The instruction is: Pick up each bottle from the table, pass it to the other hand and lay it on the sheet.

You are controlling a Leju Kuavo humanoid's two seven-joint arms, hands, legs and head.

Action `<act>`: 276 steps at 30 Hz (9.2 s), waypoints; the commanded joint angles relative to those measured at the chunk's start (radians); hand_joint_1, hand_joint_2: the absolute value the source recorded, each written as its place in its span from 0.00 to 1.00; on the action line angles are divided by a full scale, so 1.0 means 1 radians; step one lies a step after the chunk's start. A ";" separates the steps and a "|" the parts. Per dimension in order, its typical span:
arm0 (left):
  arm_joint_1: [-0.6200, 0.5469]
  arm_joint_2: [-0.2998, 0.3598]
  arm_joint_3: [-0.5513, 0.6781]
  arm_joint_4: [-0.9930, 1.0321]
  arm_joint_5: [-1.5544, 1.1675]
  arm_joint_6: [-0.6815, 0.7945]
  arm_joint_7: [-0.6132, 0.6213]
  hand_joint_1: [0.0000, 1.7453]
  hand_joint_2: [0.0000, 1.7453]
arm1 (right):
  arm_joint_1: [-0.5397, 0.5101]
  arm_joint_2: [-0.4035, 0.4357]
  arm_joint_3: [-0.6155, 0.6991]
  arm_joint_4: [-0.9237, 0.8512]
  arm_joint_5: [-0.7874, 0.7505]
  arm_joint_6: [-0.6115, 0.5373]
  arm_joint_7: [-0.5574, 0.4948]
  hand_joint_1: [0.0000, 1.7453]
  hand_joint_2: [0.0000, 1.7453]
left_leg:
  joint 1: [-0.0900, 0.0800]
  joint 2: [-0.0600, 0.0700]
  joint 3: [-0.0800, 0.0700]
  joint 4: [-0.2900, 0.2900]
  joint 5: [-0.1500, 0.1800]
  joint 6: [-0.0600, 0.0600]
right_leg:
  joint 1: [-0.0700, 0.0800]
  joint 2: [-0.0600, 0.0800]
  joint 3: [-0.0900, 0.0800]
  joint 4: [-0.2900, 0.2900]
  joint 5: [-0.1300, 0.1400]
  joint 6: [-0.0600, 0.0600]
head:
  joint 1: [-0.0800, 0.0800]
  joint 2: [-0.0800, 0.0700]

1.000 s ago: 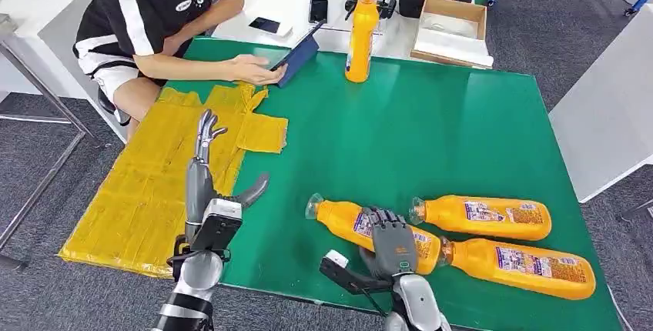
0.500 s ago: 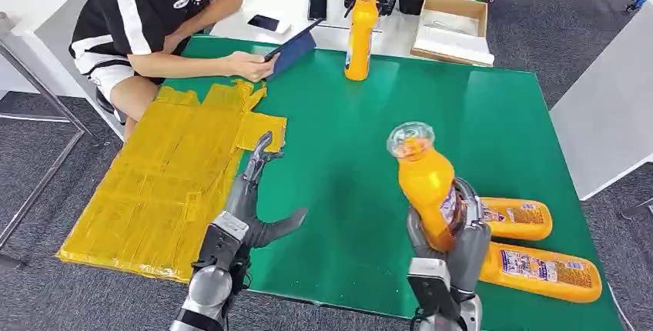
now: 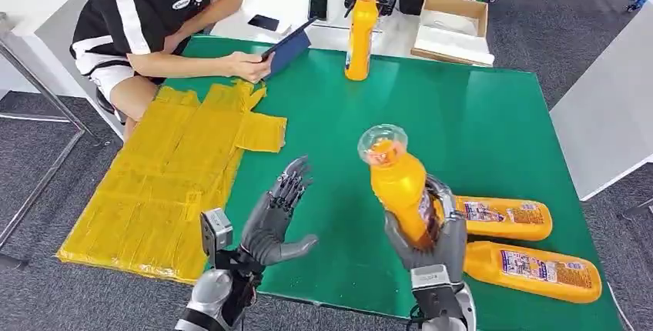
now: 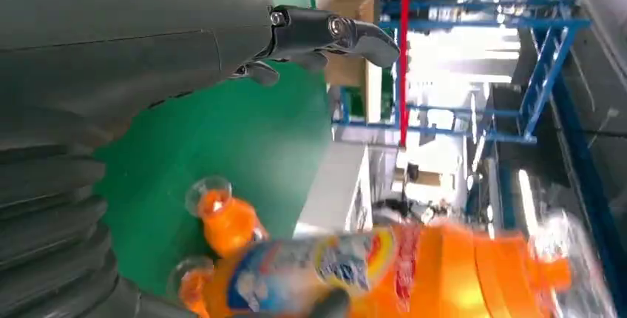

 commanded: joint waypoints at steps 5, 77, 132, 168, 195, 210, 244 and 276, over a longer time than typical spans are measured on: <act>-0.053 0.050 -0.042 0.094 0.012 -0.011 0.012 0.00 1.00 | -0.073 -0.019 0.092 0.194 0.018 0.027 0.009 1.00 1.00 | 0.001 0.000 0.006 -0.001 -0.002 -0.002 | 0.000 0.004 0.006 -0.002 -0.002 -0.002 | 0.000 0.000; -0.400 0.148 0.015 0.329 -1.089 0.902 0.161 1.00 1.00 | -0.056 -0.112 0.165 -0.116 0.036 -0.044 0.037 0.00 1.00 | 0.001 -0.004 0.002 0.000 0.000 -0.001 | 0.000 0.000 0.003 0.000 -0.001 -0.002 | 0.000 0.000; -0.290 0.052 0.200 0.193 -0.730 0.839 -0.037 0.00 1.00 | -0.182 -0.245 0.109 0.176 0.472 -0.144 0.287 0.00 1.00 | 0.001 -0.003 0.003 0.001 0.000 0.000 | 0.000 0.001 0.005 0.000 -0.001 -0.002 | 0.000 0.000; -0.169 -0.003 0.171 0.170 -0.388 0.614 -0.139 0.00 1.00 | -0.382 -0.593 -0.331 0.507 0.759 -0.038 0.374 0.00 1.00 | -0.004 -0.004 0.003 0.000 0.000 0.002 | -0.004 0.001 0.006 -0.002 0.000 0.000 | 0.000 0.000; -0.172 0.011 0.127 0.153 -0.311 0.571 -0.140 0.00 1.00 | -0.502 -0.518 -0.207 0.795 0.674 0.077 0.234 0.00 1.00 | -0.002 -0.001 0.005 0.000 -0.001 0.001 | -0.002 0.004 0.007 -0.002 0.000 -0.001 | 0.000 0.000; -0.141 -0.010 0.181 0.123 -0.328 0.571 -0.139 0.00 1.00 | -0.472 -0.413 -0.137 0.471 0.689 -0.122 0.308 0.00 1.00 | -0.001 -0.001 0.005 0.001 0.000 0.002 | -0.002 0.004 0.007 0.000 0.001 -0.001 | 0.000 0.000; -0.146 0.012 0.176 0.148 -0.305 0.569 -0.140 0.00 1.00 | -0.381 -0.624 -0.132 0.593 0.564 0.154 0.353 0.00 1.00 | -0.002 -0.007 0.003 0.000 0.000 0.002 | -0.002 -0.002 0.007 -0.002 0.000 0.000 | 0.000 0.000; -0.145 0.000 0.130 0.176 -0.287 0.568 -0.140 0.00 1.00 | -0.599 -0.446 -0.170 0.985 0.814 -0.236 0.395 1.00 1.00 | -0.002 0.000 0.006 0.000 0.001 0.003 | -0.002 0.005 0.007 -0.001 0.002 0.000 | 0.000 0.000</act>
